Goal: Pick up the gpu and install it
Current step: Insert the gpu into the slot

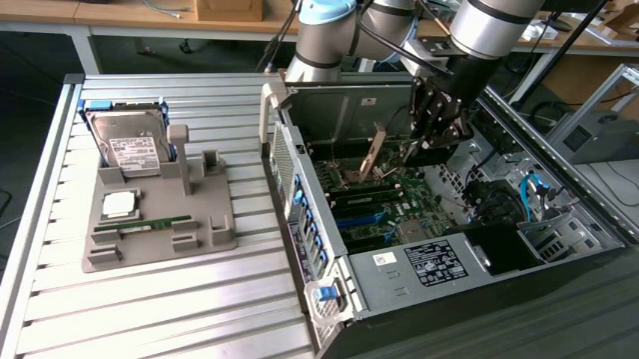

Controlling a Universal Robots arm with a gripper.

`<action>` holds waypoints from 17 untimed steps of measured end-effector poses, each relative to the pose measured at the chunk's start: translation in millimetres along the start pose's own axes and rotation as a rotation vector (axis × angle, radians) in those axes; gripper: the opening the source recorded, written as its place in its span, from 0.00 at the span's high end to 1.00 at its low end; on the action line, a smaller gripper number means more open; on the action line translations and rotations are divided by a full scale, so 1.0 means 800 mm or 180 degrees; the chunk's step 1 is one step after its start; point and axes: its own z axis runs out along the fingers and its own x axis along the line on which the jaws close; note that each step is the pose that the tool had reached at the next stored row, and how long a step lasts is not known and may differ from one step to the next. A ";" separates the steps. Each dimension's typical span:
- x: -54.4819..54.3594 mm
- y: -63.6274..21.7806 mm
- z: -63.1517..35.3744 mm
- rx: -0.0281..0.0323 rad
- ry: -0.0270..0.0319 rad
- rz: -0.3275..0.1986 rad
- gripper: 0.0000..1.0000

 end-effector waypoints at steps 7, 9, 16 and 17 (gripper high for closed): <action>0.000 0.000 0.003 0.0000 0.0000 0.0000 0.73; 0.000 0.000 0.004 0.0000 0.0000 0.0000 0.73; 0.000 0.000 0.007 0.0000 0.0000 0.0000 0.73; 0.000 0.000 0.007 0.0000 0.0000 0.0000 0.73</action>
